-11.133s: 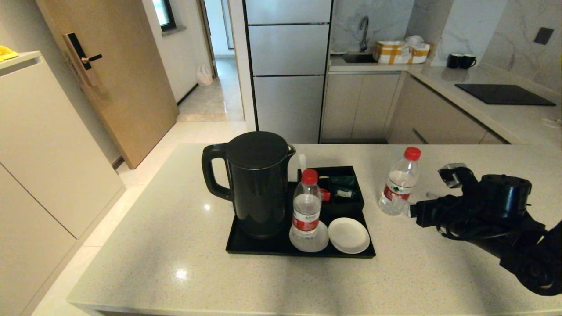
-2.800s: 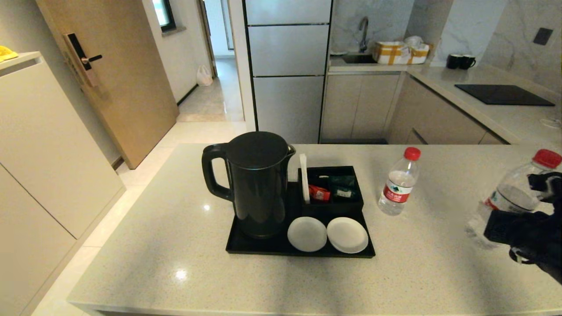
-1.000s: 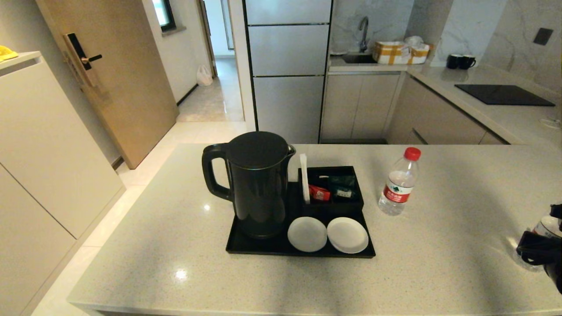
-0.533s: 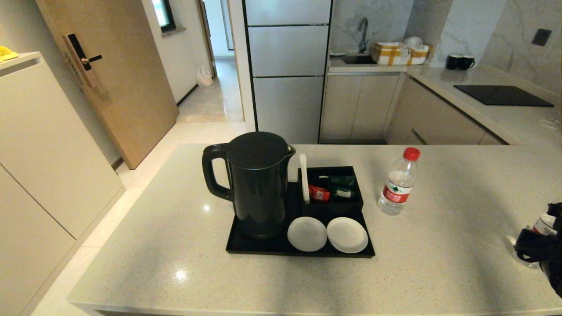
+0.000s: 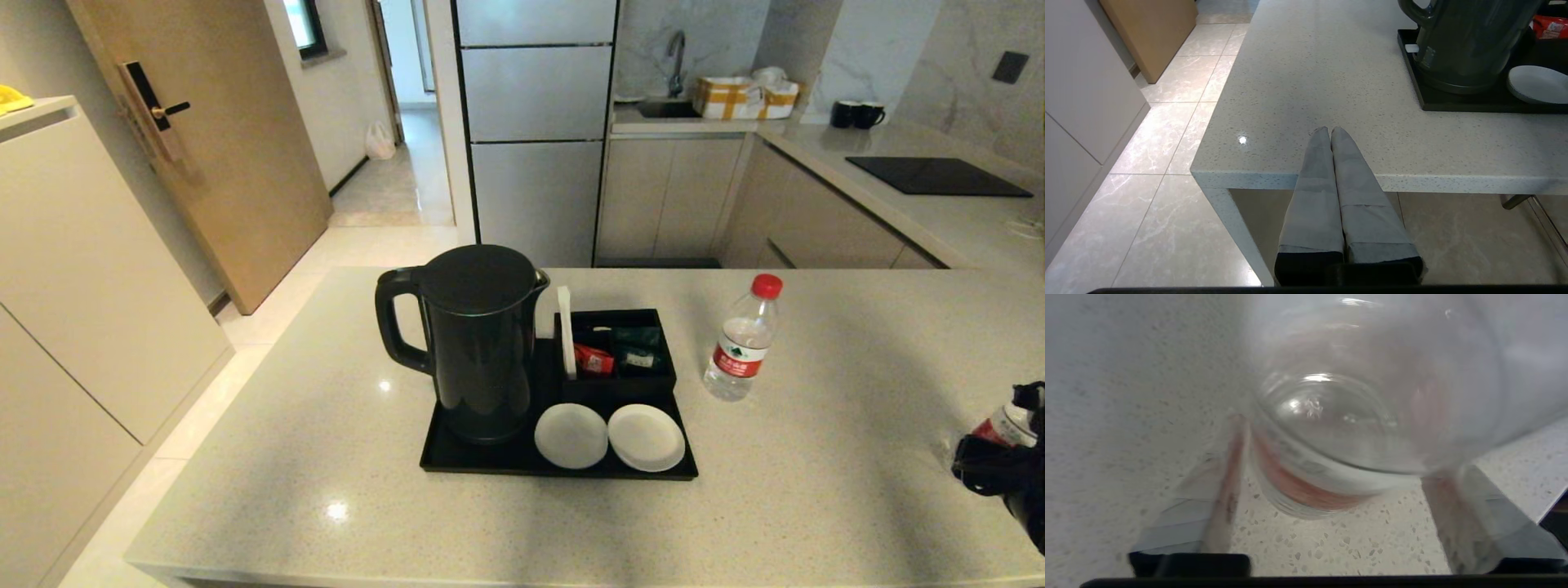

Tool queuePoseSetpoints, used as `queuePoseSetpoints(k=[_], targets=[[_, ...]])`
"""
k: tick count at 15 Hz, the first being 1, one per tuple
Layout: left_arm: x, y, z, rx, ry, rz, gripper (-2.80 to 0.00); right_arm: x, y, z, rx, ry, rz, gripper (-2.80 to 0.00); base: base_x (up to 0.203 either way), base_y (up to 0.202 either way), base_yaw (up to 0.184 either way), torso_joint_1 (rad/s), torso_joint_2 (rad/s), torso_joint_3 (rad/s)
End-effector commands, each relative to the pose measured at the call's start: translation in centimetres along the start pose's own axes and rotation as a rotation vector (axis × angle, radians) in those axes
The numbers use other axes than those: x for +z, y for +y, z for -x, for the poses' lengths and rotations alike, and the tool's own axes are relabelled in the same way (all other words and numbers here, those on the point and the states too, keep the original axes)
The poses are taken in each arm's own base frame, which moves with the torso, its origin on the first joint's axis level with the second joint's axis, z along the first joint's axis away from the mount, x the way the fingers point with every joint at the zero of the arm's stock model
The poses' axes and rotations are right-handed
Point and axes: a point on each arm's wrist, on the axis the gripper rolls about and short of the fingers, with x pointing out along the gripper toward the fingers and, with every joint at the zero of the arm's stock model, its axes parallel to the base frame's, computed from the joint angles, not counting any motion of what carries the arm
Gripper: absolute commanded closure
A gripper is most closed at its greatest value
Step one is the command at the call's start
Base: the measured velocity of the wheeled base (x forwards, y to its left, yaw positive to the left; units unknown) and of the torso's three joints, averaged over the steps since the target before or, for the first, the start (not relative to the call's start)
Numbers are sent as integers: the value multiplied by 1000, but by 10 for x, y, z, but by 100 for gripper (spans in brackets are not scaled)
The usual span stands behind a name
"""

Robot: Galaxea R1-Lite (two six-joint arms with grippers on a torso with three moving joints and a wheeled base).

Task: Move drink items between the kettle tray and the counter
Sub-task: Place it on the right

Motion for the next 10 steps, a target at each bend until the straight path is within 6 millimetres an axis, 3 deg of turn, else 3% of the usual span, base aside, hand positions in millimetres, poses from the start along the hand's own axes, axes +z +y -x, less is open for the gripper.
queuePoseSetpoints(k=[1, 7, 10], targets=[[0, 0, 0, 2, 3, 0, 0, 11, -2, 9, 10, -51, -11, -280, 0, 0, 0, 0, 0, 0], [0, 0, 0, 1, 3, 0, 0, 15, -7, 33, 44, -64, -4, -280, 0, 0, 0, 0, 0, 0], [0, 0, 0, 1, 3, 0, 0, 20, -14, 61, 121, -89, -4, -280, 0, 0, 0, 0, 0, 0]])
